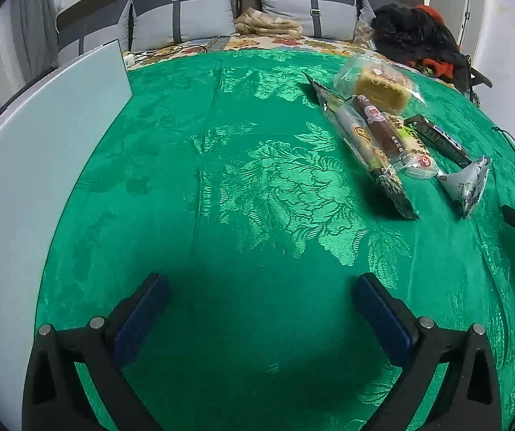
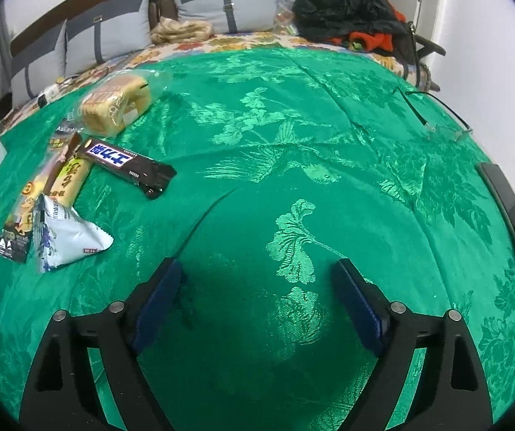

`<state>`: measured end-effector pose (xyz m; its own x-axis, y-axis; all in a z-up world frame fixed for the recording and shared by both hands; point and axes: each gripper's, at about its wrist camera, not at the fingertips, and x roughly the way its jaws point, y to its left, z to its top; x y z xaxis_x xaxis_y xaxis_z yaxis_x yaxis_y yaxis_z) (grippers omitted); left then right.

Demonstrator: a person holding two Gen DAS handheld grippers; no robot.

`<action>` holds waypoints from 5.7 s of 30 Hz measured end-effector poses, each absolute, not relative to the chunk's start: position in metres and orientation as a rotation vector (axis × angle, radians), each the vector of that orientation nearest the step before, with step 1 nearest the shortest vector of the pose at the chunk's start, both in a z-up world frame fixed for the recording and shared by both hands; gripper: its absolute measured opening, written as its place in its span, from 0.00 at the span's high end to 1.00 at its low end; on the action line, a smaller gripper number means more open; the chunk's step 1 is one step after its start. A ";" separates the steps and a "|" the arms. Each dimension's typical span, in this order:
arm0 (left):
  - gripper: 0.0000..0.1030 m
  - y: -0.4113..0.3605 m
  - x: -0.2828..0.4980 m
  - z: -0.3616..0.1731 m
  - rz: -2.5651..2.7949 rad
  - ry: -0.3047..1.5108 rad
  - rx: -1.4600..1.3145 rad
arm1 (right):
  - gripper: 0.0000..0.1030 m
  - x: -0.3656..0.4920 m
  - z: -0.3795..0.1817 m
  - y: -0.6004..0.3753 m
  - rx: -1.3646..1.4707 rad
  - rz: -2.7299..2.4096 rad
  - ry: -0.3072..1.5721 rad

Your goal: Organize snacks

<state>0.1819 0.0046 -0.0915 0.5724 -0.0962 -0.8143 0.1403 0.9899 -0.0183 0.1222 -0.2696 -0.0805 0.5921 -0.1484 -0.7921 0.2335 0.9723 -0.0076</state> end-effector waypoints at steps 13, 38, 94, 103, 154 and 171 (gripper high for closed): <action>0.00 0.004 0.182 -0.092 -0.138 0.951 0.051 | 0.12 0.122 -0.081 -0.269 0.099 -0.223 0.911; 0.00 0.004 0.182 -0.092 -0.138 0.950 0.051 | 0.12 0.122 -0.081 -0.269 0.101 -0.222 0.910; 0.00 0.004 0.182 -0.092 -0.137 0.949 0.053 | 0.12 0.122 -0.081 -0.269 0.103 -0.222 0.909; 0.00 0.003 0.182 -0.092 -0.137 0.948 0.053 | 0.12 0.122 -0.081 -0.269 0.103 -0.222 0.909; 0.00 0.003 0.182 -0.092 -0.135 0.947 0.052 | 0.10 0.077 -0.079 -0.304 0.152 -0.181 0.884; 0.37 -0.106 0.271 -0.073 -0.289 1.123 0.177 | 0.09 0.083 -0.082 -0.296 0.097 -0.196 0.911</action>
